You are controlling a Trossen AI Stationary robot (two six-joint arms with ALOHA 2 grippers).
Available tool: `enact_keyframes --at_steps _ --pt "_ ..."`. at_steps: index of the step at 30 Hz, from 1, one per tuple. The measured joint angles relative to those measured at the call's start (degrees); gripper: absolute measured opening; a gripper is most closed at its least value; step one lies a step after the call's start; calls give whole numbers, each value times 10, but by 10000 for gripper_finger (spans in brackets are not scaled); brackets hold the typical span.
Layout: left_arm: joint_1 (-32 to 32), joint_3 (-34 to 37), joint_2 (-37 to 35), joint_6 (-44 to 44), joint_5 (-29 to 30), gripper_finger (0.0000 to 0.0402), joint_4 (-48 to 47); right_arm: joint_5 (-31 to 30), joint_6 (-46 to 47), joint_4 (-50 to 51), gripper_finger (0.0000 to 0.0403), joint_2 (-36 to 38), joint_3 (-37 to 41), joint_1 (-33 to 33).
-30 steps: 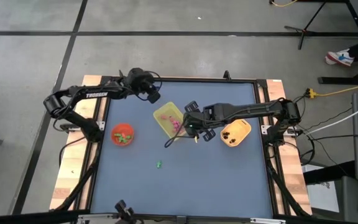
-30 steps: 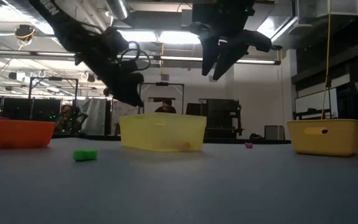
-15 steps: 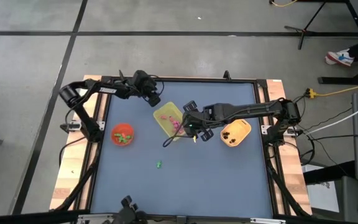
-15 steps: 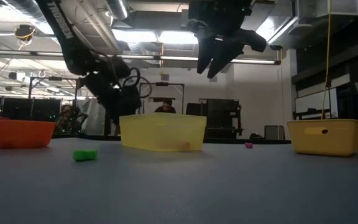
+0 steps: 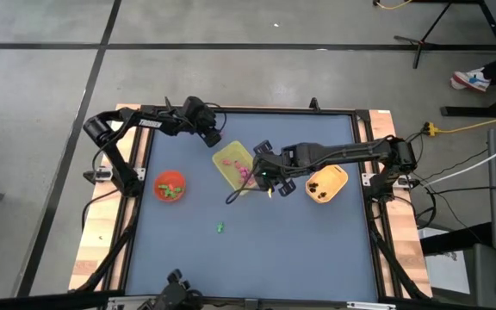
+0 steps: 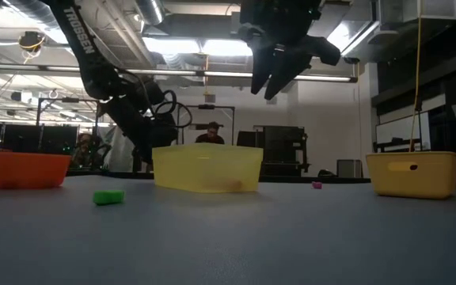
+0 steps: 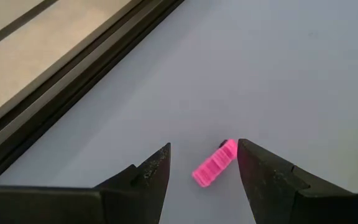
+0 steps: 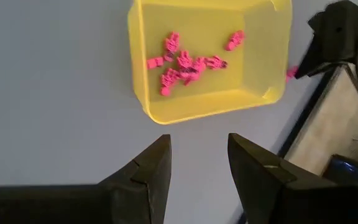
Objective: Sort Halloween decoration
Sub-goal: Put the pink skeleton toy into the yellow bin
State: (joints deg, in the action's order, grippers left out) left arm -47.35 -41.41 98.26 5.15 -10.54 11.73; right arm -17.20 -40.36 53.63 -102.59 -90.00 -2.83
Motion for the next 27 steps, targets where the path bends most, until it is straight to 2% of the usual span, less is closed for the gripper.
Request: enact_keyframes --at_steps 4,19,27 --pt "0 0 0 4 -12 169 0 18 0 0 156 0 0 0" --pt "3 0 1 99 -14 169 -10 18 0 0 156 0 0 0" --pt "6 -2 38 122 -6 169 -2 18 0 1 156 0 0 0"
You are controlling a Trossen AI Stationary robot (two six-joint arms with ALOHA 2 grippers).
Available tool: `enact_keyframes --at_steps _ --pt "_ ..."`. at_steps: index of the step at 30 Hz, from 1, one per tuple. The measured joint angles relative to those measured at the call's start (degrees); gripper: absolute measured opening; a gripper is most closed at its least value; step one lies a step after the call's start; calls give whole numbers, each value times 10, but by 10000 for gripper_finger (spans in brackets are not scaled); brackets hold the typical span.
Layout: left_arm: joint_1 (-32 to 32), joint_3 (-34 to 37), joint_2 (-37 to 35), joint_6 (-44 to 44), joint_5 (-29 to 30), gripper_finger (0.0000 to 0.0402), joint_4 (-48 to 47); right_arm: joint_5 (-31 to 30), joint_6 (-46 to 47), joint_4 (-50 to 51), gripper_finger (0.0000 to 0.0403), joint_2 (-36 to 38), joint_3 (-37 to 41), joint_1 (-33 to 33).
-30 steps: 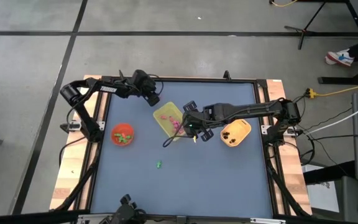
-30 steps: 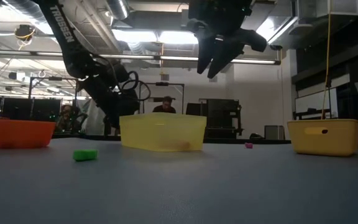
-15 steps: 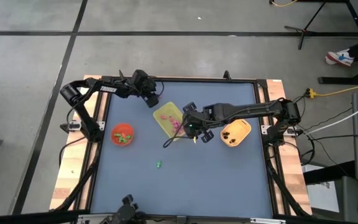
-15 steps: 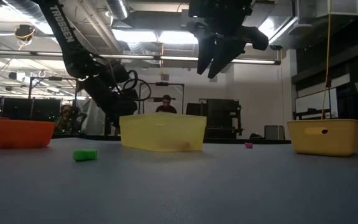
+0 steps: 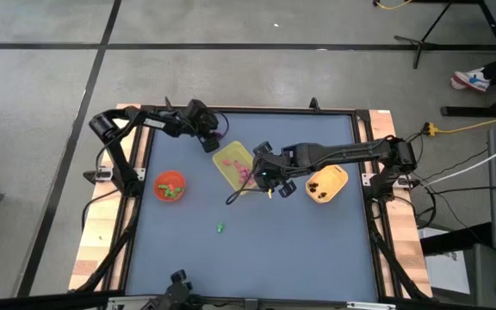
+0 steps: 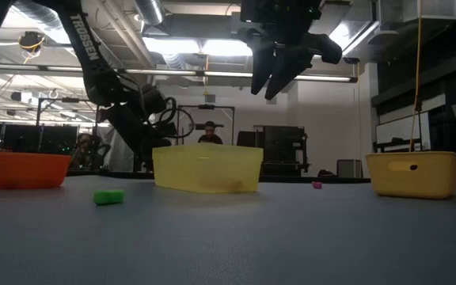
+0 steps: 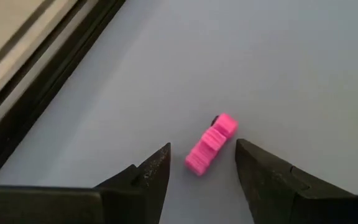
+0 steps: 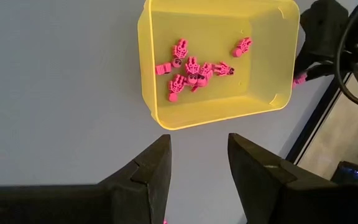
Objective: Sort Halloween decoration
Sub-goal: Put the pink skeleton toy into the yellow bin
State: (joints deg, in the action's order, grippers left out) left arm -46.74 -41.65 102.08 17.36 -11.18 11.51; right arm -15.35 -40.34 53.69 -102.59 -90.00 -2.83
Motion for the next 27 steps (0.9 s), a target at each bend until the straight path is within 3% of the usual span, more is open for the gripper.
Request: enact_keyframes --at_steps 9,27 --pt "3 0 0 6 16 150 1 0 0 0 156 0 0 0" --pt "3 0 1 12 9 38 -1 0 0 0 156 0 0 0"
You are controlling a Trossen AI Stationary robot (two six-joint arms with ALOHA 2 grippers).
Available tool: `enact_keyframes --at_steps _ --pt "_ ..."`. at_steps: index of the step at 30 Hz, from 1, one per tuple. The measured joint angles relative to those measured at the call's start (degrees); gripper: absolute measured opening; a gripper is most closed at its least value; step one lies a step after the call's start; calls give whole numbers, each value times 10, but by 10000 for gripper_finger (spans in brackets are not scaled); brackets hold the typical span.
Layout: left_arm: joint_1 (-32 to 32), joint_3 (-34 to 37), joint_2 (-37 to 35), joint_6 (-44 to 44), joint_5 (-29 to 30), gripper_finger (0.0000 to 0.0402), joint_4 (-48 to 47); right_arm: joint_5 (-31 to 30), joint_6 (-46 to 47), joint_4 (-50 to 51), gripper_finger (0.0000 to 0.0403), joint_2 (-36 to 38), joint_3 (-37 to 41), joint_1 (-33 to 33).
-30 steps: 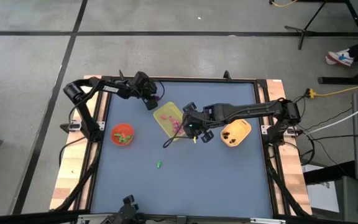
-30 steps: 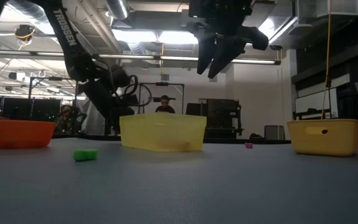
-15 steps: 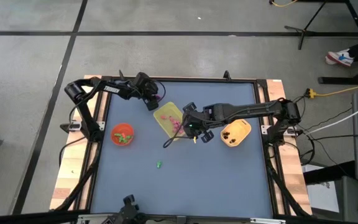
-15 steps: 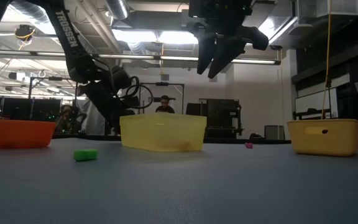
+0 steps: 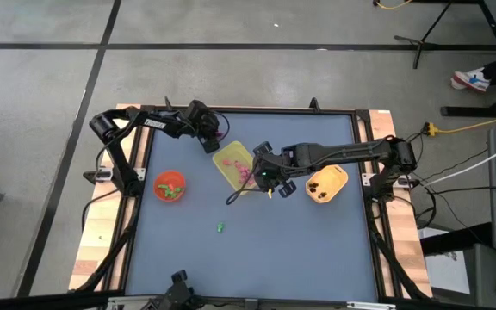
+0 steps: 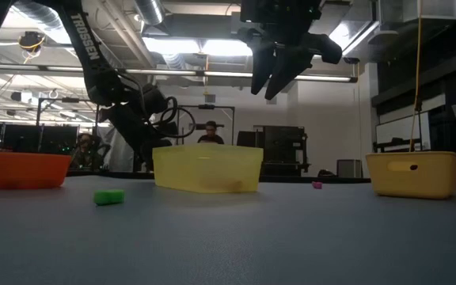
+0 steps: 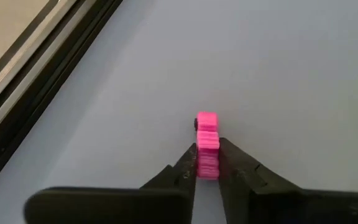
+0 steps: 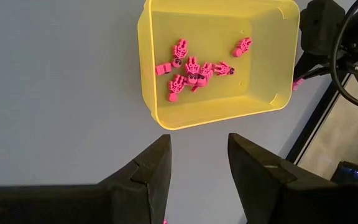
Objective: Sort Halloween decoration
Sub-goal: Put the pink skeleton toy into the yellow bin
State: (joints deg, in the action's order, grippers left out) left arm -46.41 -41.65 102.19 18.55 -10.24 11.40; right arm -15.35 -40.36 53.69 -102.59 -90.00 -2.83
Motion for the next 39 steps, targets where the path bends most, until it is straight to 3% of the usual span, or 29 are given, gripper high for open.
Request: enact_keyframes --at_steps 7,20,27,39 --pt "0 0 0 0 1 9 1 0 0 0 156 0 0 0" --pt "-2 -14 -24 -37 14 10 -4 0 0 1 156 0 0 0" --pt "3 -44 -60 -65 -10 10 -4 0 0 3 156 0 0 0" --pt "97 -62 -104 -115 -16 10 -2 7 54 50 156 0 0 7"
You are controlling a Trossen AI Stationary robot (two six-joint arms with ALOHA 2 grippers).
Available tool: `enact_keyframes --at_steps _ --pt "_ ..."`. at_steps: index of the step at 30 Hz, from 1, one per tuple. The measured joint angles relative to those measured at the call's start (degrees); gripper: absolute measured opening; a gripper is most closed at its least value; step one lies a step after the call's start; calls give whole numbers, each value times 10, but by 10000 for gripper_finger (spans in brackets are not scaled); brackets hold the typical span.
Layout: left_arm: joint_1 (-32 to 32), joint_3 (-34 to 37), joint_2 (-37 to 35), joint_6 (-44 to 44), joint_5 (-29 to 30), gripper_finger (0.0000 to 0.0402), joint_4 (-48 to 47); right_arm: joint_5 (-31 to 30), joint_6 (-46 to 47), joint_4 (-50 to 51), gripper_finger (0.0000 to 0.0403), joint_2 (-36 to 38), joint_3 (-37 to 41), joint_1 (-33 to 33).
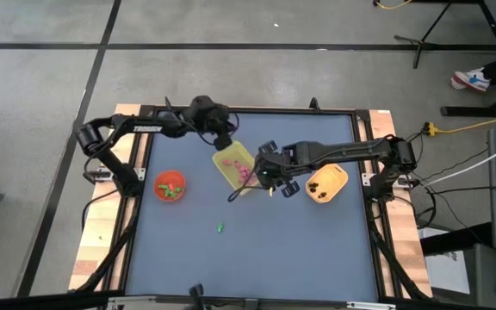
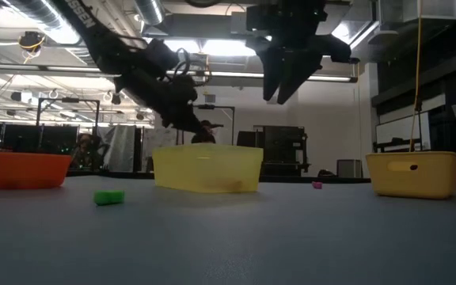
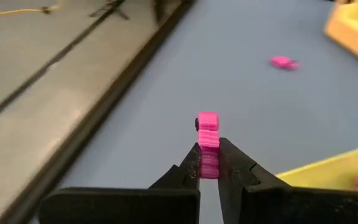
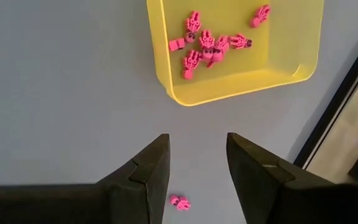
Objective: Sort Halloween decoration
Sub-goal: Put the pink skeleton toy into the yellow bin
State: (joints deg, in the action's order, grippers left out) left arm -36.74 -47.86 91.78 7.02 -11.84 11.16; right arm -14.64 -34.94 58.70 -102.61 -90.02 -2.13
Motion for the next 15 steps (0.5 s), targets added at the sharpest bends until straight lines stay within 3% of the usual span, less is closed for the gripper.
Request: enact_keyframes --at_steps 11,15 --pt "136 0 0 -39 9 10 -16 36 9 0 156 0 0 4" --pt "179 0 0 -39 42 10 -23 52 9 0 156 0 0 4"
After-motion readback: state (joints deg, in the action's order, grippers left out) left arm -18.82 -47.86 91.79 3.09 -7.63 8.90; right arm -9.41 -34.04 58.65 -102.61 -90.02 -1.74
